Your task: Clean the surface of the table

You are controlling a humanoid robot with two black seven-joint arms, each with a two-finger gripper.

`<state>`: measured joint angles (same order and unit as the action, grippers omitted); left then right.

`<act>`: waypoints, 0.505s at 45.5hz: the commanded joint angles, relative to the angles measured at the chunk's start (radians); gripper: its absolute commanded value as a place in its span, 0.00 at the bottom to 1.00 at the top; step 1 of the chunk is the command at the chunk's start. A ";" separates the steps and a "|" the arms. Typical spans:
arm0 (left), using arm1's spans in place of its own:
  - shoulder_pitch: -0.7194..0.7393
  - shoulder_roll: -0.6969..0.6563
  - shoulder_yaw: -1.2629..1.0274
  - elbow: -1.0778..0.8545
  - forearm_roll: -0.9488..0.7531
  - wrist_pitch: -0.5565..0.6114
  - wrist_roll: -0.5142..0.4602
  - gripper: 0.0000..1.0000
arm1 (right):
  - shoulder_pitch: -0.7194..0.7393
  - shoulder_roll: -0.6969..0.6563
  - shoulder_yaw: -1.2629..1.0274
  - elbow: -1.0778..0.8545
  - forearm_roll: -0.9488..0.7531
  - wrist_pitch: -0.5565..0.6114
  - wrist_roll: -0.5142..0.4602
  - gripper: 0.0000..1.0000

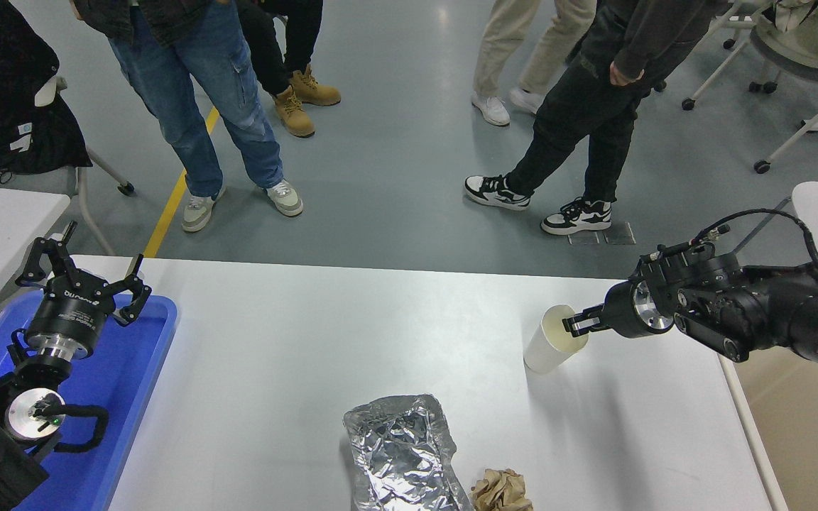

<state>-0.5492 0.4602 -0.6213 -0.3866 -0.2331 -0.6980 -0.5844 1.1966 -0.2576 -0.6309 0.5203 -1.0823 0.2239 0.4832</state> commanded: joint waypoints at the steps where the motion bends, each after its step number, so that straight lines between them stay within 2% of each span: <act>1: 0.000 0.000 0.000 0.000 0.000 0.000 0.000 1.00 | 0.018 -0.002 0.008 0.000 0.012 -0.003 0.023 0.00; 10: 0.000 0.000 0.000 0.000 0.000 0.000 0.000 1.00 | 0.038 -0.031 0.045 0.004 0.027 0.003 0.087 0.00; 23: 0.000 0.000 0.000 0.000 0.000 0.000 0.000 1.00 | 0.089 -0.110 0.053 0.015 0.160 0.028 0.153 0.00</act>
<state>-0.5492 0.4602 -0.6213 -0.3865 -0.2332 -0.6980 -0.5845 1.2469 -0.3095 -0.5901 0.5290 -1.0046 0.2310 0.5802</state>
